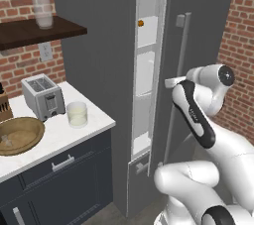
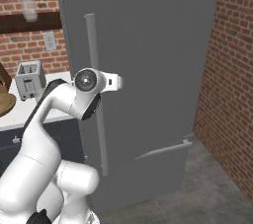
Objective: Grab a lemon wedge from the fridge and one ice cube from the ice bowl, and put them in the glass of lemonade.
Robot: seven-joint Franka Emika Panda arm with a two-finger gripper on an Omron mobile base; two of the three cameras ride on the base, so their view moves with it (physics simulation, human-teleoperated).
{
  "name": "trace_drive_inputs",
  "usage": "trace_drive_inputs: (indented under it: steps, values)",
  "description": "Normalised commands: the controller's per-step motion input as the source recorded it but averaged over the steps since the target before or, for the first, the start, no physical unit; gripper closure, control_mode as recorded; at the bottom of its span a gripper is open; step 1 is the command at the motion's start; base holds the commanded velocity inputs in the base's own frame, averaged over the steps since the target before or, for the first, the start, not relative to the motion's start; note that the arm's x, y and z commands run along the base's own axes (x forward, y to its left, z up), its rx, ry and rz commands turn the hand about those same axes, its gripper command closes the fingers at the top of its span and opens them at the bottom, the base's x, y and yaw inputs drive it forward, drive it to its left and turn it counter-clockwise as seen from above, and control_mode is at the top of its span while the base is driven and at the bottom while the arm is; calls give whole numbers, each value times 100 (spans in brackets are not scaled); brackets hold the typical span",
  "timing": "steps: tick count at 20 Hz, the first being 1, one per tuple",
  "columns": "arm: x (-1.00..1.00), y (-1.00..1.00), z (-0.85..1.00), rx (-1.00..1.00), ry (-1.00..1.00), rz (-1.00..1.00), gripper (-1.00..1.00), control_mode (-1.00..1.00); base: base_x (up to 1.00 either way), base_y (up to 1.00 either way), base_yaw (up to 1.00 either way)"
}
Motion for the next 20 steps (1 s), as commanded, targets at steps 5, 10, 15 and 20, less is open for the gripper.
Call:
trace_drive_inputs:
  steps: [5, 10, 15, 20]
  values:
    - [-61, -91, 31, 5, 3, -10, 100, -100, 0, 0, 0]
    - [-59, -100, 31, 8, 0, -2, 100, -100, 0, 0, 0]
    - [-45, -97, 54, 8, 0, 0, 100, -100, 0, 0, 0]
    - [-43, -97, 69, 8, 0, -3, 100, -100, 0, 0, 0]
